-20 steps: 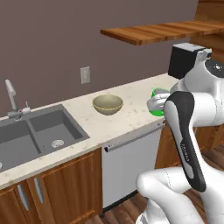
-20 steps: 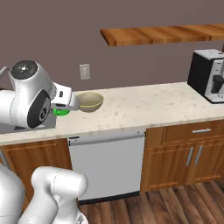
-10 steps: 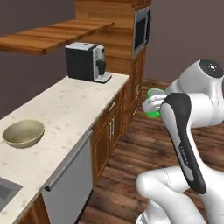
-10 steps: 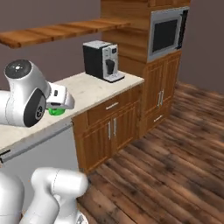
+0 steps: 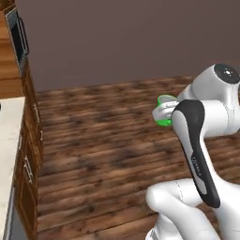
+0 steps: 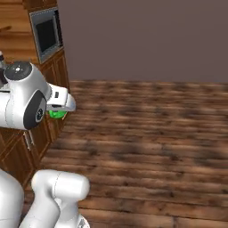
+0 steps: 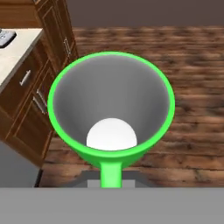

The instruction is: Clear the mugs and bowl far away from the sink.

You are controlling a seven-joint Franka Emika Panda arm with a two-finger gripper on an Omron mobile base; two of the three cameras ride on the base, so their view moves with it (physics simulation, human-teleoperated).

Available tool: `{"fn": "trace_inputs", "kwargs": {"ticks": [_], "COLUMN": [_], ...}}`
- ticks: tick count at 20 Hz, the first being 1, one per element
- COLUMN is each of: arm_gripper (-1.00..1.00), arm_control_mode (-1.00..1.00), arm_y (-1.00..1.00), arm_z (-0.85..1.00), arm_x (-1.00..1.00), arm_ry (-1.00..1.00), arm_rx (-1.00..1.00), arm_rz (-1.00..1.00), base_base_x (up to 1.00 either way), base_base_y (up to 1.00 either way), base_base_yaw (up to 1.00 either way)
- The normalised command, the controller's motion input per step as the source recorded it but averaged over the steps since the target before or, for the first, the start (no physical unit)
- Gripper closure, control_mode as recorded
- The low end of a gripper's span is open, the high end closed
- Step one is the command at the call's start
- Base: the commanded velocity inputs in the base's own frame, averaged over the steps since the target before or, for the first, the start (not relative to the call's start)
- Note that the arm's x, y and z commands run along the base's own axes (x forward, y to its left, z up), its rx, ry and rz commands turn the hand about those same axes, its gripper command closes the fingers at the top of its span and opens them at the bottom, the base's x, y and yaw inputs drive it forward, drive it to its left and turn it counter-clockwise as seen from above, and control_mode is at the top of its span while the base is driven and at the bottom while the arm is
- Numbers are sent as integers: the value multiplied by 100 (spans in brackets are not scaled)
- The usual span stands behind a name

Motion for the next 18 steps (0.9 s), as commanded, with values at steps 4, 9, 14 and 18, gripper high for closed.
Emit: {"fn": "trace_inputs", "kwargs": {"ticks": [4, 9, 14, 18], "arm_gripper": [100, 100, 100, 100], "arm_control_mode": [100, 100, 100, 100], "arm_y": [0, 0, 0, 0], "arm_z": [0, 0, 0, 0], "arm_x": [0, 0, 0, 0], "arm_ry": [0, 0, 0, 0], "arm_rx": [0, 0, 0, 0], "arm_rz": [0, 0, 0, 0], "base_base_x": [0, 0, 14, 90], "base_base_y": [0, 0, 0, 0], "base_base_yaw": [-100, -100, -93, -62]}}
